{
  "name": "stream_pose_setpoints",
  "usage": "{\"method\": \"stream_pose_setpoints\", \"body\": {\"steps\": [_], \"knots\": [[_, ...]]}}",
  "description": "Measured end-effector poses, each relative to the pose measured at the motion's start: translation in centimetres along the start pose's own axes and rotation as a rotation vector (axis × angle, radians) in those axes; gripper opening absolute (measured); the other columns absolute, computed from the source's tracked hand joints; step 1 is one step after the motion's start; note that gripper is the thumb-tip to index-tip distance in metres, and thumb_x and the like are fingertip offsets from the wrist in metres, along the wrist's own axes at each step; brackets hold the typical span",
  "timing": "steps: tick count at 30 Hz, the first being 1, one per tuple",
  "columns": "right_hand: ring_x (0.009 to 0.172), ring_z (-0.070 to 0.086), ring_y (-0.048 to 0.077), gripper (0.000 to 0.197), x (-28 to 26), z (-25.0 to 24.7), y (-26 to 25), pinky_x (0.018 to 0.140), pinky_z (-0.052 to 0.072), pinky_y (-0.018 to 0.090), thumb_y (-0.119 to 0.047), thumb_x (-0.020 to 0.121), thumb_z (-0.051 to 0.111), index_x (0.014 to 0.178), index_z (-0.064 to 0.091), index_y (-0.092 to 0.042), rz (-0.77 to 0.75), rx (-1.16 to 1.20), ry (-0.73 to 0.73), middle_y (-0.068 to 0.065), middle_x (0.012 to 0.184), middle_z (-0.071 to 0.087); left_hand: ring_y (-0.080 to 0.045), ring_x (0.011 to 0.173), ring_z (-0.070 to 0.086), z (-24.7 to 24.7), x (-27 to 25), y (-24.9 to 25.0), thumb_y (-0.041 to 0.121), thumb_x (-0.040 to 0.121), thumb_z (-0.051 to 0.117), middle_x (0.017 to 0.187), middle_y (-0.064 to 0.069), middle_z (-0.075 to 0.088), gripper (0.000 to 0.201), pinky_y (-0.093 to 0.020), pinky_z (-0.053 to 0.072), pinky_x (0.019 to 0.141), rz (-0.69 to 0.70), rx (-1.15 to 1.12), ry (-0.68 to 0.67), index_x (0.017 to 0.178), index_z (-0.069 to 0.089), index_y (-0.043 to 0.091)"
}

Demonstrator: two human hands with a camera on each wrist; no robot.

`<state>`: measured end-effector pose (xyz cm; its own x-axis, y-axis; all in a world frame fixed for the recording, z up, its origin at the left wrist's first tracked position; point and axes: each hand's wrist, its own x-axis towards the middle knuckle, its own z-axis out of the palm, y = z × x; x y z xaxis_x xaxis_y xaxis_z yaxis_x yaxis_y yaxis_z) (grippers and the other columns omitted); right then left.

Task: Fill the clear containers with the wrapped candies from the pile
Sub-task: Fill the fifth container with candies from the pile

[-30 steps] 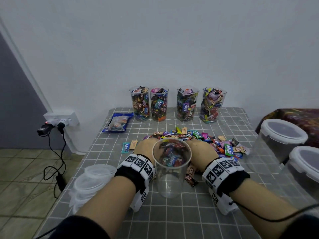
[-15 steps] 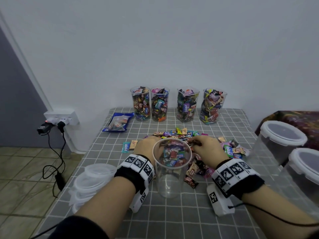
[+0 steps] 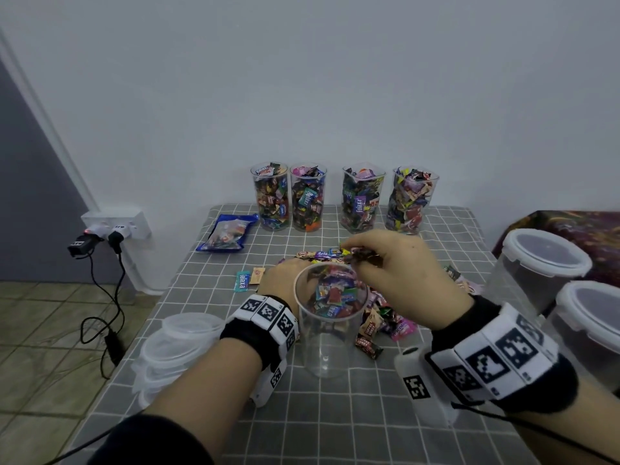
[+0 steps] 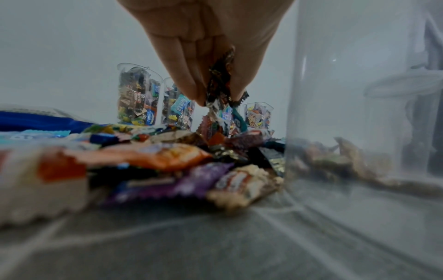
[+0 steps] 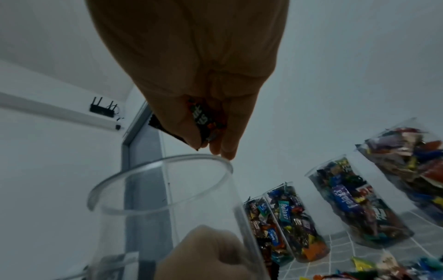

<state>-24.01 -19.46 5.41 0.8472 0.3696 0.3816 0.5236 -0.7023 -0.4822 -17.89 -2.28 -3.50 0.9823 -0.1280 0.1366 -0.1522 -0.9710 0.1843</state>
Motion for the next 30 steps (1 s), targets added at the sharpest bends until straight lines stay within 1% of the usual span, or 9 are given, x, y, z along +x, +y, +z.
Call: {"method": "stream_pose_setpoints", "body": {"steps": [5,9,12,14,16,18,22,25,30], "knots": [[0.106,0.058,0.018,0.041,-0.6,0.8,-0.6,0.085,0.037,0.021,-0.003,0.083,0.057,0.121,0.063,-0.015,-0.072,-0.076,-0.043,0.002,0.115,0.066,-0.021,0.104,0.058,0.4,0.1,-0.5,0.041,0.095,0.039,0.114,-0.001,0.064,0.033,-0.029,0.04,0.076,0.016,-0.045,0.018,0.111,0.062,0.025],[0.107,0.056,0.016,0.043,-1.0,1.4,-0.7,0.087,0.035,0.018,-0.005,0.085,0.055,0.126,0.06,-0.017,-0.049,-0.05,-0.039,0.001,0.118,0.065,-0.02,0.106,0.057,0.2,-0.1,-0.6,0.036,0.095,0.041,0.115,-0.001,0.064,0.031,-0.031,0.044,0.082,0.026,-0.072,0.015,0.112,0.063,0.022],[0.11,0.051,0.006,0.041,-1.5,2.2,0.0,0.093,0.033,0.013,-0.023,0.085,0.059,0.126,0.059,-0.018,-0.047,0.055,0.053,-0.004,0.122,0.062,-0.02,0.103,0.058,0.1,-0.3,-0.6,0.035,0.094,0.044,0.111,-0.001,0.064,0.027,-0.028,0.042,0.077,0.023,-0.08,0.037,0.107,0.064,0.022],[0.121,0.044,0.001,0.062,-2.1,2.8,0.9,0.104,0.033,0.022,-0.04,0.08,0.068,0.136,0.047,-0.024,0.067,0.24,-0.025,-0.011,0.134,0.051,-0.021,0.099,0.059,0.2,-0.5,-0.7,0.036,0.093,0.046,0.109,-0.001,0.064,0.025,-0.027,0.042,0.073,0.025,-0.071,0.034,0.103,0.064,0.021],[0.13,0.038,0.0,0.098,-2.8,3.6,1.8,0.11,0.033,0.029,-0.058,0.062,0.076,0.145,0.03,-0.031,0.209,0.46,-0.157,-0.015,0.144,0.039,-0.022,0.098,0.059,0.1,-0.8,-0.8,0.034,0.092,0.047,0.107,-0.003,0.064,0.024,-0.029,0.044,0.073,0.015,-0.089,0.046,0.101,0.064,0.019],[0.131,0.038,0.0,0.121,-3.3,4.5,2.4,0.111,0.034,0.032,-0.067,0.047,0.079,0.147,0.021,-0.033,0.256,0.596,-0.212,-0.016,0.144,0.038,-0.023,0.101,0.059,0.0,-1.1,-0.9,0.03,0.092,0.049,0.109,-0.003,0.064,0.023,-0.031,0.046,0.079,-0.008,-0.127,0.064,0.104,0.064,0.018],[0.125,0.043,-0.006,0.094,-3.6,5.6,2.7,0.11,0.035,0.03,-0.047,0.054,0.083,0.132,0.031,-0.038,0.237,0.669,-0.187,-0.021,0.133,0.047,-0.02,0.104,0.058,-0.6,-2.0,-0.7,0.032,0.092,0.051,0.111,-0.001,0.065,0.024,-0.026,0.04,0.08,0.006,-0.21,0.128,0.107,0.066,0.02],[0.126,0.044,-0.001,0.096,-3.6,5.9,2.8,0.111,0.035,0.034,-0.049,0.054,0.081,0.136,0.034,-0.029,0.229,0.666,-0.151,-0.015,0.134,0.049,-0.02,0.101,0.059,-1.4,-3.0,-1.1,0.032,0.09,0.058,0.109,-0.002,0.067,0.027,-0.025,0.04,0.082,-0.064,-0.373,0.23,0.112,0.067,0.018],[0.124,0.046,-0.003,0.091,-3.9,6.3,2.9,0.11,0.036,0.034,-0.052,0.057,0.082,0.133,0.038,-0.03,0.21,0.691,-0.117,-0.018,0.132,0.05,-0.016,0.091,0.059,-4.2,-4.1,-1.3,0.025,0.089,0.062,0.102,-0.001,0.067,0.025,-0.028,0.045,0.082,-0.128,-0.454,0.369,0.111,0.068,0.014]]}}
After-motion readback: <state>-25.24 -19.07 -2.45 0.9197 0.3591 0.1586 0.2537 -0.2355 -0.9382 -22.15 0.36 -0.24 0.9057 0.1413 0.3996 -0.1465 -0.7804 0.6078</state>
